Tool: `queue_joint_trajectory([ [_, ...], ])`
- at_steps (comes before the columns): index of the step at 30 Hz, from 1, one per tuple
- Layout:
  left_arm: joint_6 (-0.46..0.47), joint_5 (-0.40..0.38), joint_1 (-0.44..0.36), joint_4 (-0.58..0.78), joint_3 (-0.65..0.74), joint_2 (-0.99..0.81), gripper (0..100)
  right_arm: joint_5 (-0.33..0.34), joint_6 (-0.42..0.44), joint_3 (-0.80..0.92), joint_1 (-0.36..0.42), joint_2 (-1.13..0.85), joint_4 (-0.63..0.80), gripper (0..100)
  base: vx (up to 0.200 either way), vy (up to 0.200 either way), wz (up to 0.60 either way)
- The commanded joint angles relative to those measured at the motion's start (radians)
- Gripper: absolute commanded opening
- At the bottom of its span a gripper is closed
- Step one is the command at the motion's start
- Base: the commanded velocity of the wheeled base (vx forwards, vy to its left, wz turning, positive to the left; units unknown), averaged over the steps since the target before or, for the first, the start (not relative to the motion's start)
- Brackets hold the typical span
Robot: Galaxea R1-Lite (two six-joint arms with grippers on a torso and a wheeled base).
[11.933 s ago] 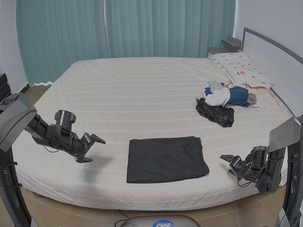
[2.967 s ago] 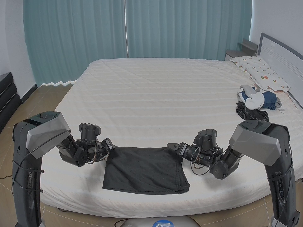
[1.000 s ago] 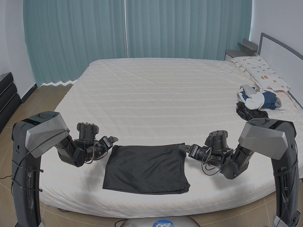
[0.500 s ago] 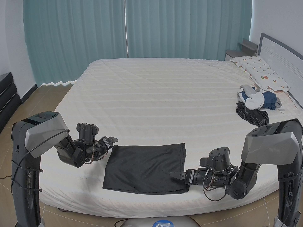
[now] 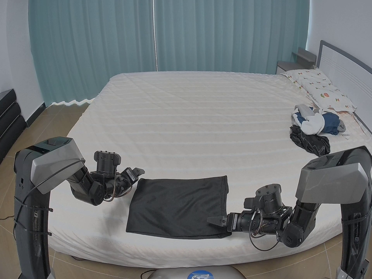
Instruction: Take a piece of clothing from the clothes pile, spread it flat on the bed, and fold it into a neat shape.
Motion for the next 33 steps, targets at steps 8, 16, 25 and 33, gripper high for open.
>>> queue_joint_trajectory([
  [8,-0.001,0.001,0.0,0.006,-0.006,0.003,100,-0.003,-0.073,0.002,0.003,0.0,0.084,0,0.0,0.0,0.0],
  [16,-0.001,0.001,0.0,0.007,-0.008,0.003,100,-0.006,-0.083,0.032,-0.005,-0.009,0.086,0,0.0,0.0,0.0],
  [25,-0.001,0.001,0.0,0.007,-0.006,0.003,100,-0.007,-0.12,0.045,-0.014,-0.007,0.086,0,0.0,0.0,0.0],
  [33,-0.013,-0.004,0.011,-0.001,0.023,-0.029,100,-0.017,-0.113,0.028,-0.067,-0.044,0.054,100,0.0,0.0,0.0],
])
